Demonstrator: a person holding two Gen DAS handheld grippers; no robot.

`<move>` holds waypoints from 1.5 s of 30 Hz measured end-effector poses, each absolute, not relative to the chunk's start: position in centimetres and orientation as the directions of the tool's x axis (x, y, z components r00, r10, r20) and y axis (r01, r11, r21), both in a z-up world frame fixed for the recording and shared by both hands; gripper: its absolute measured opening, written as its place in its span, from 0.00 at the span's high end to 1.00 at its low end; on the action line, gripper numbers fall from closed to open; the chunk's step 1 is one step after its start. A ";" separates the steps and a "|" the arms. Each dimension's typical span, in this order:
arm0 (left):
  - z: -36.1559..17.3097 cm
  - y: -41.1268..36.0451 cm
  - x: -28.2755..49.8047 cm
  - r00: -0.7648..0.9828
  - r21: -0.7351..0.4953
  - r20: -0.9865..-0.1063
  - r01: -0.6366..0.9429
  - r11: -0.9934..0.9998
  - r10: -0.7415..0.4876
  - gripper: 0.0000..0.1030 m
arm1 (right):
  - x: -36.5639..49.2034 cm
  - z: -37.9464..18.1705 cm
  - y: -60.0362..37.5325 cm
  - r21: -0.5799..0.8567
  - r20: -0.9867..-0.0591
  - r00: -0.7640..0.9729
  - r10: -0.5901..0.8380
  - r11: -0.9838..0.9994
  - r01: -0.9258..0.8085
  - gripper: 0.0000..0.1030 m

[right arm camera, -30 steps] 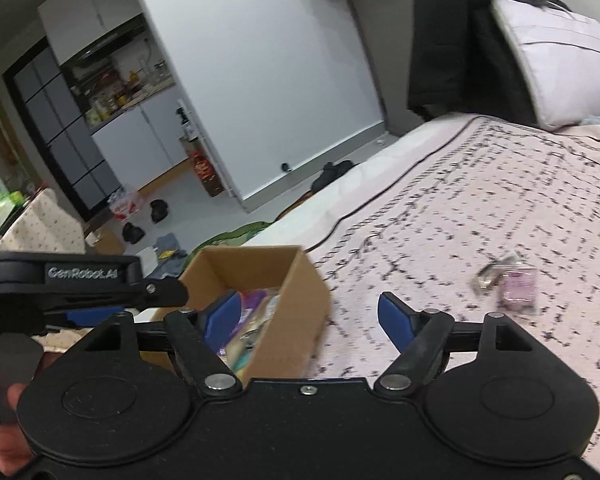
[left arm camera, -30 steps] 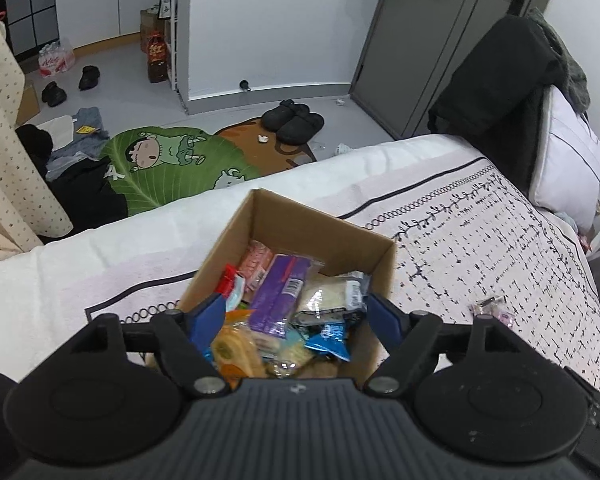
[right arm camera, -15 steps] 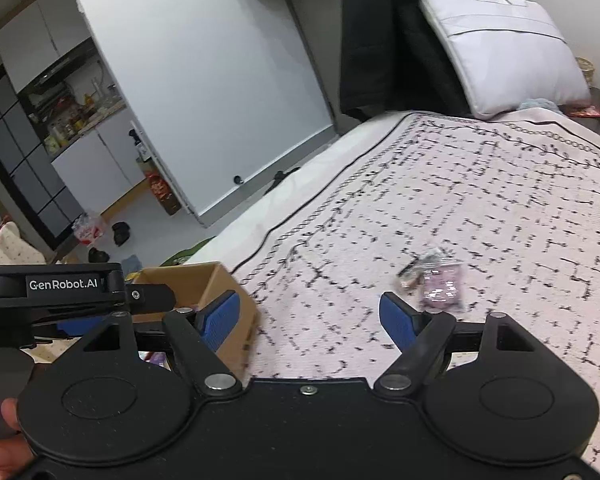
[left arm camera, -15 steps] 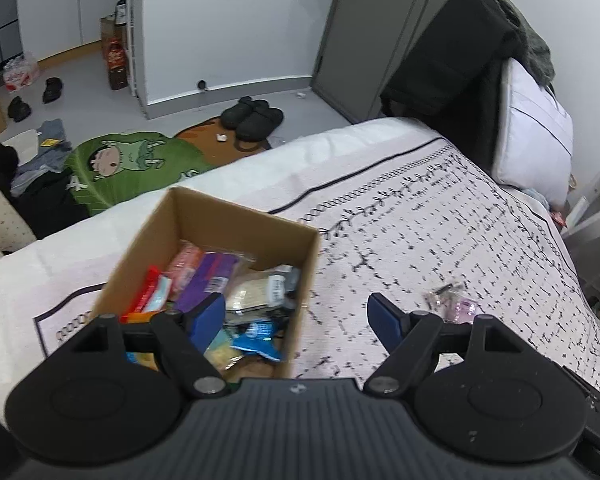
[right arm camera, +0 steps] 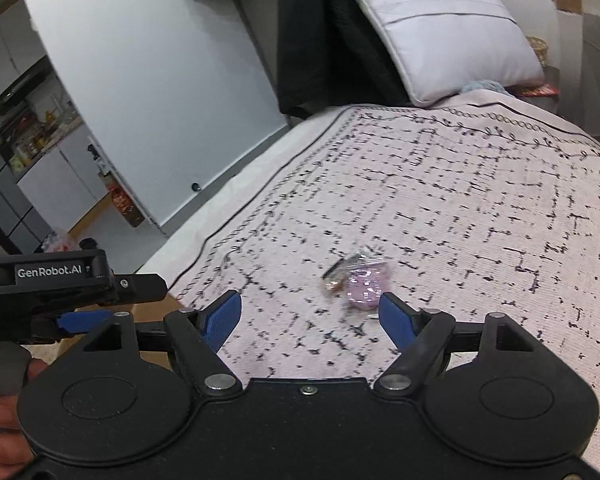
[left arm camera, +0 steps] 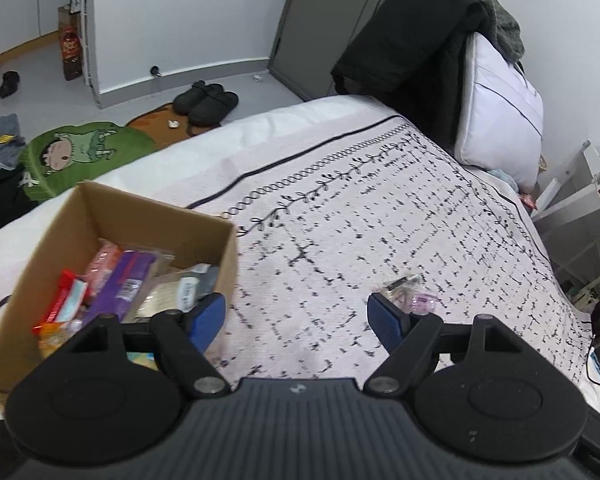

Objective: Organize snacks
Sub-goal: 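Move both grippers open toward the purple candy and small wrapper, then grasp the clear wrapped snack with the left gripper while the right grasps the purple candy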

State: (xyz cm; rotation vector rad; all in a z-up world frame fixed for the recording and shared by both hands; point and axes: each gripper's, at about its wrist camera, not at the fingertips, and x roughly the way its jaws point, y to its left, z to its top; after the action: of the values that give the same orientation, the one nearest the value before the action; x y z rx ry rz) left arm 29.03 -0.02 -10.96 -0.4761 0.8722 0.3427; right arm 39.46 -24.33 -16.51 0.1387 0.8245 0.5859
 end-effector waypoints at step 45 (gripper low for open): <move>-21.8 -2.8 43.1 0.556 -0.337 -0.803 -0.127 0.933 -0.215 0.39 | 45.6 -24.7 -22.0 0.293 -0.734 0.533 0.421 0.904 -0.311 0.69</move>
State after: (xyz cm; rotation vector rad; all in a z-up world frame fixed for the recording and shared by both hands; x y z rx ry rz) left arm 43.05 -2.80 -21.82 -0.3805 0.9858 -0.0532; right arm 45.62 -22.02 -24.70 0.1325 0.9098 0.4382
